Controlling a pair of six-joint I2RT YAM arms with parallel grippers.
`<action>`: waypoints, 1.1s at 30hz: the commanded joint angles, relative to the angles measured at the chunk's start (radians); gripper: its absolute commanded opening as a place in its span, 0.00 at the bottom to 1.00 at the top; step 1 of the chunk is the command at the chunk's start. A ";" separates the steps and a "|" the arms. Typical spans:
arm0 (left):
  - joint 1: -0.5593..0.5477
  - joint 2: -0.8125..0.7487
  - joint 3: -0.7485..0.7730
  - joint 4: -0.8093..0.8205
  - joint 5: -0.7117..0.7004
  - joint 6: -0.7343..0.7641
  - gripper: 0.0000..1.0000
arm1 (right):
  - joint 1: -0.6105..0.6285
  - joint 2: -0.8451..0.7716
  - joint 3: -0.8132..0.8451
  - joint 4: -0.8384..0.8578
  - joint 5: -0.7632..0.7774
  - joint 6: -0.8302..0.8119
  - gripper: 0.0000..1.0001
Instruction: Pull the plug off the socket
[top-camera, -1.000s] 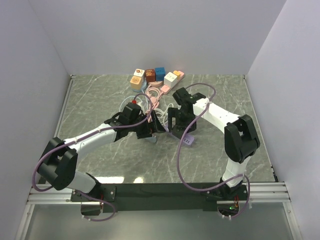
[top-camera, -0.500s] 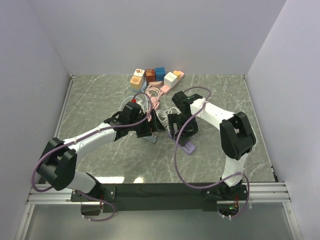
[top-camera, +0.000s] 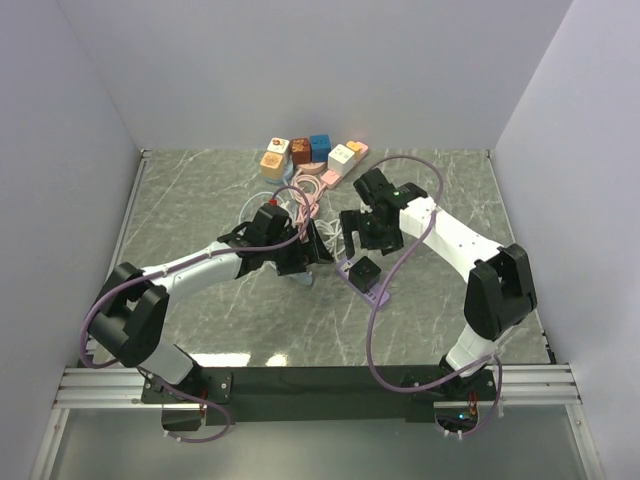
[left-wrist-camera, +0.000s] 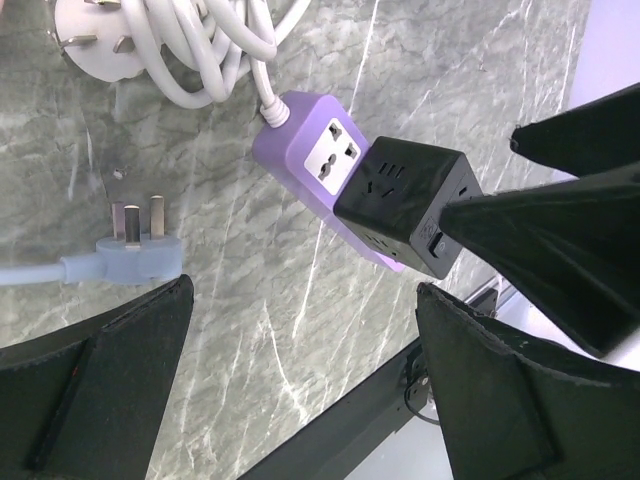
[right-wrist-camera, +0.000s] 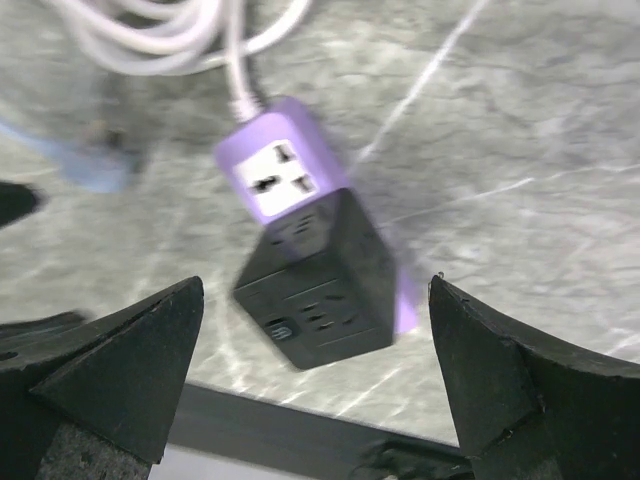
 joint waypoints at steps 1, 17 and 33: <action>-0.006 -0.002 0.040 0.044 0.003 0.008 0.99 | -0.002 -0.051 -0.063 0.028 0.097 -0.064 1.00; -0.006 -0.045 0.000 0.052 -0.013 -0.009 1.00 | 0.035 -0.135 -0.212 0.174 -0.043 -0.192 0.96; -0.005 -0.087 -0.044 0.058 -0.022 -0.004 0.99 | 0.120 0.009 -0.212 0.164 0.011 -0.179 0.48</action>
